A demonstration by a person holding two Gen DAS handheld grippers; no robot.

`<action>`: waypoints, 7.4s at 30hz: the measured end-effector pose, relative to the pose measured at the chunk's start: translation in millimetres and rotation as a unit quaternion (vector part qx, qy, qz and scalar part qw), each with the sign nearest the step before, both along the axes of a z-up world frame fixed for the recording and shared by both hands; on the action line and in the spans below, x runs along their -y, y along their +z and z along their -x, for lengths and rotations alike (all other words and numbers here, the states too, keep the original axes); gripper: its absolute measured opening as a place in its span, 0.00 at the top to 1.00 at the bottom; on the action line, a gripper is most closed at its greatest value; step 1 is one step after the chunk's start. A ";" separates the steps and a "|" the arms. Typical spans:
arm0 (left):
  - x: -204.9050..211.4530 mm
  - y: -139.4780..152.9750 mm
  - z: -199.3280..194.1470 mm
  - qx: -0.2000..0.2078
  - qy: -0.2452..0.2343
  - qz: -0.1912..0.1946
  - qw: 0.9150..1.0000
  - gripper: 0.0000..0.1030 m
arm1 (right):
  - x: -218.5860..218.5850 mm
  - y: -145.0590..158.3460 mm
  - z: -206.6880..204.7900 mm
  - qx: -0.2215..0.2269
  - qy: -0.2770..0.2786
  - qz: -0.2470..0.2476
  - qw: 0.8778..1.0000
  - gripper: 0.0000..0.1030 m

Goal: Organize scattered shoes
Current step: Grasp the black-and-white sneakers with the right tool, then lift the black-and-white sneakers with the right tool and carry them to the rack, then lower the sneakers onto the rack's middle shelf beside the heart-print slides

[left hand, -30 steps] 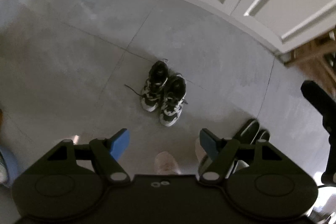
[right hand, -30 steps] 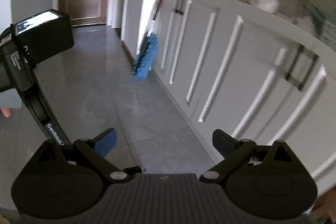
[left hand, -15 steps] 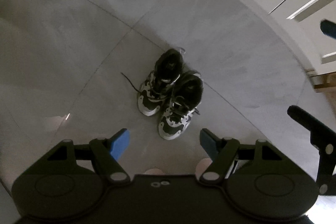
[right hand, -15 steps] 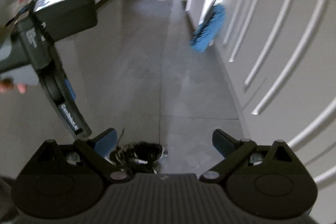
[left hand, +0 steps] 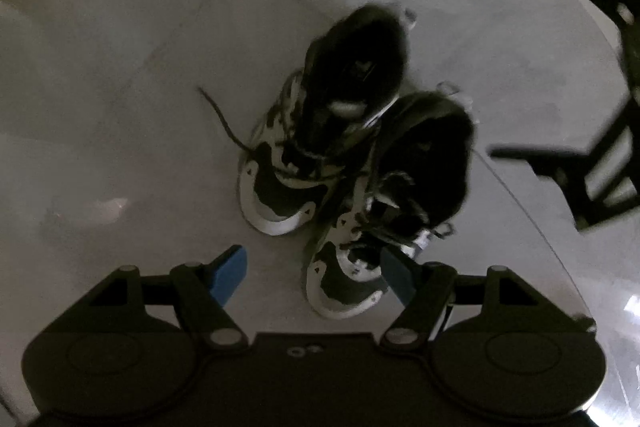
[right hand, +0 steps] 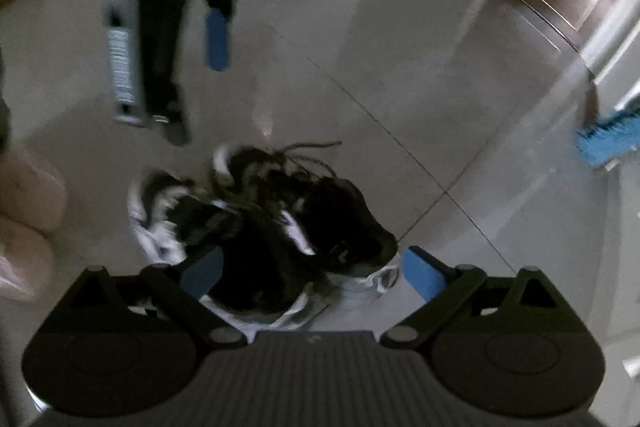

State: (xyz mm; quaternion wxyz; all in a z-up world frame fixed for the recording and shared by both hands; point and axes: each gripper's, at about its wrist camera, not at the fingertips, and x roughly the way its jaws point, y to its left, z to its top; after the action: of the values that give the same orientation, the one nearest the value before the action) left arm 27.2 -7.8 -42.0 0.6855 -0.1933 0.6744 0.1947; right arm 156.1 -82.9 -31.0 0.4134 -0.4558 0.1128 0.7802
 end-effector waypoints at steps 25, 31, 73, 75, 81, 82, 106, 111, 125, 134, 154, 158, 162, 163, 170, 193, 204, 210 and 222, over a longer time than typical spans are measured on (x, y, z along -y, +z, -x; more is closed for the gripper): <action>-16.4 -58.0 24.1 0.025 0.026 0.003 0.999 0.28 | -65.2 -107.1 23.8 -0.098 0.212 0.086 0.969 0.31; -16.0 -52.4 23.2 0.017 0.025 -0.015 0.999 0.28 | -63.1 -104.1 24.2 -0.105 0.186 0.093 0.973 0.37; 2.6 -38.3 53.7 0.038 0.003 -0.065 0.997 0.28 | 68.4 -84.6 80.3 -0.224 -0.491 -0.010 0.842 0.64; 6.9 -36.2 50.3 0.039 -0.008 -0.066 0.997 0.28 | 67.1 -87.9 81.4 -0.238 -0.508 -0.014 0.828 0.66; 23.2 -19.2 35.6 0.054 -0.061 -0.093 0.992 0.28 | 70.1 -87.5 80.2 -0.259 -0.538 -0.040 0.801 0.68; 24.2 -17.2 34.7 0.057 -0.065 -0.091 0.992 0.28 | 70.6 -88.1 79.4 -0.260 -0.540 -0.043 0.799 0.68; 75.6 88.8 -32.0 0.042 -0.212 -0.072 0.974 0.28 | 134.7 23.3 53.8 -0.266 -0.664 -0.124 0.687 0.69; 102.1 167.0 -49.2 0.031 -0.272 -0.081 0.958 0.28 | 178.6 97.6 52.4 -0.269 -0.719 -0.137 0.626 0.69; 226.3 409.9 -72.6 0.056 -0.452 -0.067 0.888 0.28 | 338.6 355.8 87.7 -0.217 -0.855 -0.181 0.436 0.69; 355.7 455.2 -63.0 0.069 -0.550 -0.051 0.831 0.28 | 446.0 439.9 108.4 -0.197 -0.907 -0.214 0.306 0.69; 638.4 415.7 -153.5 0.066 -0.417 -0.050 0.905 0.28 | 796.5 406.1 36.8 -0.178 -0.905 -0.189 0.337 0.69; 662.8 394.5 -163.0 0.053 -0.417 -0.045 0.906 0.28 | 818.6 385.5 17.2 -0.177 -0.901 -0.209 0.335 0.69; 675.0 369.5 -173.2 0.042 -0.431 -0.057 0.900 0.28 | 834.6 359.0 -16.8 -0.197 -0.905 -0.227 0.302 0.69; 678.0 367.3 -174.0 0.041 -0.433 -0.059 0.898 0.28 | 835.2 356.4 -24.5 -0.199 -0.905 -0.231 0.297 0.69; 699.7 364.0 -191.2 0.028 -0.442 -0.057 0.895 0.28 | 827.6 344.3 -91.2 -0.187 -0.912 -0.245 0.272 0.69; 718.0 371.5 -232.9 0.038 -0.456 -0.066 0.887 0.28 | 806.6 340.3 -214.5 -0.148 -0.954 -0.185 0.183 0.25; 730.5 373.7 -228.1 0.042 -0.452 -0.066 0.888 0.28 | 808.2 361.1 -168.5 -0.128 -0.941 -0.194 0.245 0.20; 738.1 376.2 -221.4 0.046 -0.453 -0.063 0.888 0.28 | 813.3 384.5 -122.6 -0.116 -0.924 -0.246 0.268 0.17; 754.8 362.9 -213.1 0.041 -0.465 -0.066 0.882 0.28 | 819.8 331.3 -32.0 -0.072 -0.915 -0.252 0.308 0.13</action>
State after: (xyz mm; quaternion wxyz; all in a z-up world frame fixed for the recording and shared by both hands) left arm 240.3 -762.6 320.9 0.7356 0.1801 0.6436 -0.1108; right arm 188.1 -902.7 300.3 0.9476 0.1230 0.2846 -0.0765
